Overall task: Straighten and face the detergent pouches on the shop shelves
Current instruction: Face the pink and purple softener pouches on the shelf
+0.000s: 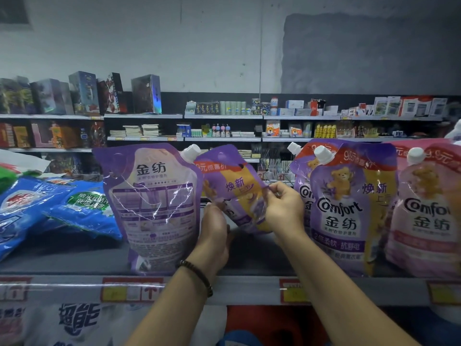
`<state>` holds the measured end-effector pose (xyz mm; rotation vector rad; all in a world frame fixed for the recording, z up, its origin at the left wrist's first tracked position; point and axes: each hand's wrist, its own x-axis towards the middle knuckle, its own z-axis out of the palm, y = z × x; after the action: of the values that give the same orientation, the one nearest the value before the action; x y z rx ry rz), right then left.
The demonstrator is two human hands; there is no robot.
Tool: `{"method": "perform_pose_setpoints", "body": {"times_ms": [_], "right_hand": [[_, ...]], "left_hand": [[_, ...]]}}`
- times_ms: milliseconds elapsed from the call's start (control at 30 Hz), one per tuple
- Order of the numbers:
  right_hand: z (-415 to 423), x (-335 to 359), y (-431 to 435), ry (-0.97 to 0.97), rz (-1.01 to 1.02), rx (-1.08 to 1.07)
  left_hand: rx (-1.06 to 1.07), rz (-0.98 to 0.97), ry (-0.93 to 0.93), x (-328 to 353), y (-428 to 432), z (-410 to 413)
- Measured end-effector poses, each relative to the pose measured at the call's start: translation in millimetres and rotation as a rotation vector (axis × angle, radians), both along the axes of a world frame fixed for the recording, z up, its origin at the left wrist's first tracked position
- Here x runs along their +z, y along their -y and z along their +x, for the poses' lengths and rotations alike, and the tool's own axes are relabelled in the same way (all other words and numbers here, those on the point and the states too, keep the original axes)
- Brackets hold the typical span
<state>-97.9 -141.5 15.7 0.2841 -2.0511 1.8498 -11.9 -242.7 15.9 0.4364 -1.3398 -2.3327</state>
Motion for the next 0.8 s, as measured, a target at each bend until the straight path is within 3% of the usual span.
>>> {"method": "perform_pose_setpoints", "body": {"times_ms": [333, 667, 800], "right_hand": [[6.7, -1.9, -2.9, 0.068, -0.278, 0.168], [4.7, -4.6, -4.7, 0.144, 0.085, 0.033], [16.0, 1.6, -6.2, 0.169, 0.074, -0.006]], "left_hand": [[0.075, -0.238, -0.113, 1.3, -8.2, -9.9], [0.159, -0.554, -0.128, -12.2, -4.4, -19.3], [0.086, -0.665, -0.067, -11.8, -0.4, -24.4]]}}
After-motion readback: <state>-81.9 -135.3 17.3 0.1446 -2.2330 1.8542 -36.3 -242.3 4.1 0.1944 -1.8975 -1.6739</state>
